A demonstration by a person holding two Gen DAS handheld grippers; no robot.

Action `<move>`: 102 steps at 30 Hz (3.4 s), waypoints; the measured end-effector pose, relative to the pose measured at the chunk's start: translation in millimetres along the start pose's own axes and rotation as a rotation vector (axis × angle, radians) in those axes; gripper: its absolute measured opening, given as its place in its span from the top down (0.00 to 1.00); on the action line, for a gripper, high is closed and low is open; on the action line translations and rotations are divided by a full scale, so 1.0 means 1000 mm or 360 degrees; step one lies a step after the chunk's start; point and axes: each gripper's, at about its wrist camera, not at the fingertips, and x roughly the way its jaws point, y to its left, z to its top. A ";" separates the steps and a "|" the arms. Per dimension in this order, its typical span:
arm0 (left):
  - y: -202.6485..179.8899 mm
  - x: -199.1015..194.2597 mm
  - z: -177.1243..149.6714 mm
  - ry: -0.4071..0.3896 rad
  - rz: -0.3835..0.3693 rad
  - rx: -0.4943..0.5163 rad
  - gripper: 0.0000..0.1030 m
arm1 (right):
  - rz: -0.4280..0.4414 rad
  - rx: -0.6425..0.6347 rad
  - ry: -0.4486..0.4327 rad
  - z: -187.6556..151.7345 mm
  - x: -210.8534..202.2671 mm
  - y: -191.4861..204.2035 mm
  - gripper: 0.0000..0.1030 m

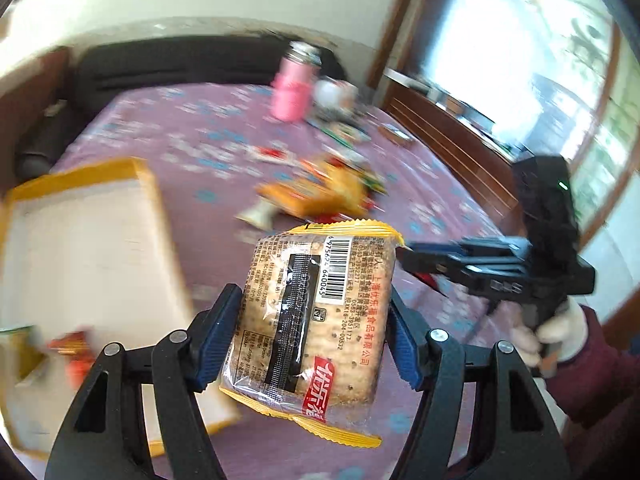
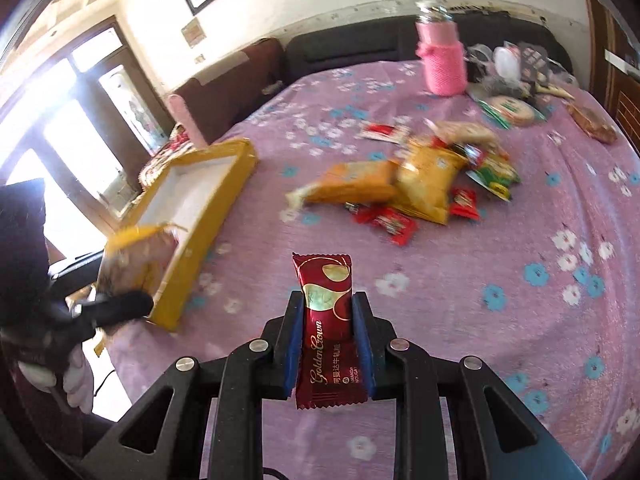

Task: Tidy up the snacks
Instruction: 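Carry wafer and cracker pack to the tray and release both, then move both open tools back toward the snack pile, then grasp the red wrapped candy with left tool while right tool grasps yellow biscuit pack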

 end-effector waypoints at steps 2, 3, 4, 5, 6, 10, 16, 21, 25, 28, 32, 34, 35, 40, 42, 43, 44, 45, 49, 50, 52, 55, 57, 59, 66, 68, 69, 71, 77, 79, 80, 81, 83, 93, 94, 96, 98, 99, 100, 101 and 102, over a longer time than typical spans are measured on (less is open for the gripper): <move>0.026 -0.016 0.005 -0.0045 0.0112 -0.0085 0.34 | 0.0053 -0.0023 0.0001 0.009 0.005 0.016 0.77; 0.036 -0.021 0.007 -0.0062 0.0161 -0.0118 0.34 | 0.0091 -0.0033 0.0004 0.015 0.008 0.026 0.77; 0.049 -0.028 0.009 -0.0080 0.0238 -0.0159 0.34 | 0.0115 -0.0039 0.0007 0.019 0.011 0.032 0.77; 0.063 -0.034 0.012 -0.0091 0.0313 -0.0198 0.34 | 0.0157 -0.0047 0.0011 0.026 0.016 0.042 0.77; 0.073 -0.037 0.013 -0.0095 0.0358 -0.0227 0.34 | 0.0210 -0.0053 0.0019 0.033 0.022 0.054 0.77; 0.123 -0.038 0.019 -0.0071 0.0545 -0.0365 0.34 | 0.0349 -0.0107 0.0051 0.058 0.050 0.100 0.77; 0.186 -0.016 0.010 0.0006 0.0732 -0.0523 0.34 | 0.0400 -0.0209 0.0182 0.080 0.124 0.167 0.77; 0.218 0.002 -0.001 0.0075 0.0782 -0.0641 0.34 | 0.0332 -0.0242 0.0305 0.078 0.180 0.195 0.77; 0.220 0.007 -0.005 0.0087 0.0811 -0.0612 0.34 | 0.0302 -0.0236 0.0335 0.077 0.202 0.200 0.74; 0.213 0.007 -0.006 0.0097 0.0852 -0.0569 0.34 | 0.0295 -0.0265 0.0312 0.076 0.203 0.203 0.70; 0.192 -0.005 -0.006 0.0048 0.0993 -0.0467 0.34 | 0.0284 -0.0286 0.0246 0.074 0.192 0.204 0.66; 0.176 -0.015 -0.004 0.0005 0.1079 -0.0429 0.33 | 0.0275 -0.0303 0.0193 0.075 0.180 0.202 0.66; 0.166 -0.020 -0.003 -0.0020 0.1127 -0.0408 0.33 | 0.0261 -0.0314 0.0163 0.075 0.172 0.201 0.66; 0.119 -0.047 -0.002 -0.0143 0.1259 -0.0370 0.27 | 0.0165 -0.0327 0.0017 0.070 0.129 0.183 0.60; 0.099 -0.054 -0.003 -0.0184 0.1277 -0.0355 0.26 | 0.0117 -0.0317 -0.0014 0.065 0.115 0.173 0.59; 0.088 -0.056 -0.003 -0.0201 0.1283 -0.0341 0.26 | 0.0095 -0.0305 -0.0030 0.062 0.108 0.167 0.59; 0.078 -0.057 -0.004 -0.0217 0.1287 -0.0327 0.26 | 0.0078 -0.0292 -0.0042 0.059 0.101 0.160 0.59; 0.070 -0.057 -0.004 -0.0226 0.1287 -0.0317 0.25 | 0.0058 -0.0279 -0.0052 0.056 0.094 0.154 0.59; 0.035 -0.054 -0.006 -0.0247 0.1287 -0.0249 0.25 | -0.0011 -0.0244 -0.0093 0.047 0.071 0.131 0.58; 0.025 -0.052 -0.006 -0.0248 0.1294 -0.0220 0.25 | -0.0031 -0.0237 -0.0107 0.044 0.065 0.125 0.57; 0.009 -0.046 -0.005 -0.0241 0.1308 -0.0168 0.25 | -0.0061 -0.0225 -0.0129 0.038 0.053 0.115 0.54; -0.013 -0.040 -0.004 -0.0236 0.1316 -0.0099 0.25 | -0.0107 -0.0209 -0.0157 0.029 0.036 0.099 0.53; -0.027 -0.037 -0.003 -0.0239 0.1307 -0.0065 0.25 | -0.0132 -0.0198 -0.0179 0.024 0.025 0.089 0.53; -0.041 -0.035 -0.002 -0.0245 0.1317 -0.0025 0.24 | -0.0152 -0.0192 -0.0202 0.021 0.015 0.082 0.52; -0.078 -0.031 -0.002 -0.0269 0.1349 0.0090 0.20 | -0.0200 -0.0151 -0.0248 0.006 -0.011 0.054 0.48; -0.086 -0.028 -0.001 -0.0260 0.1347 0.0113 0.20 | -0.0208 -0.0134 -0.0248 0.004 -0.014 0.048 0.48; -0.088 -0.027 -0.001 -0.0254 0.1341 0.0119 0.20 | -0.0213 -0.0125 -0.0248 0.002 -0.016 0.045 0.47; -0.094 -0.023 -0.001 -0.0242 0.1320 0.0138 0.20 | -0.0217 -0.0110 -0.0247 0.001 -0.017 0.039 0.47; -0.100 -0.004 -0.002 -0.0164 0.1213 0.0155 0.20 | -0.0224 -0.0063 -0.0238 -0.004 -0.018 0.023 0.45; -0.091 0.003 -0.003 -0.0114 0.1134 0.0096 0.20 | -0.0229 -0.0042 -0.0230 -0.005 -0.018 0.013 0.43; -0.084 0.006 -0.004 -0.0088 0.1093 0.0052 0.20 | -0.0235 -0.0018 -0.0223 -0.005 -0.018 0.004 0.43; -0.075 0.010 -0.006 -0.0058 0.1047 -0.0002 0.20 | -0.0244 0.0003 -0.0216 -0.005 -0.018 -0.002 0.43; -0.060 0.016 -0.011 -0.0013 0.0929 -0.0091 0.20 | -0.0276 0.0065 -0.0188 -0.006 -0.017 -0.023 0.43; -0.055 0.047 -0.037 0.0091 0.0561 -0.0127 0.20 | -0.0184 0.0231 -0.0051 0.030 0.025 -0.085 0.41; -0.054 0.049 -0.037 0.0096 0.0546 -0.0134 0.20 | -0.0200 0.0234 -0.0033 0.037 0.034 -0.087 0.41; -0.052 0.050 -0.038 0.0097 0.0517 -0.0137 0.20 | -0.0184 0.0242 -0.0013 0.048 0.046 -0.089 0.41; -0.050 0.052 -0.039 0.0097 0.0492 -0.0133 0.20 | -0.0186 0.0207 -0.0021 0.059 0.053 -0.084 0.41; -0.048 0.052 -0.040 0.0098 0.0476 -0.0136 0.20 | -0.0182 0.0194 -0.0039 0.065 0.054 -0.081 0.41; -0.047 0.053 -0.041 0.0097 0.0457 -0.0144 0.20 | -0.0163 0.0184 -0.0062 0.075 0.055 -0.076 0.41; -0.046 0.052 -0.041 0.0091 0.0440 -0.0154 0.20 | -0.0142 0.0187 -0.0067 0.086 0.058 -0.072 0.41; -0.045 0.052 -0.042 0.0086 0.0431 -0.0162 0.20 | -0.0136 0.0191 -0.0058 0.095 0.062 -0.068 0.40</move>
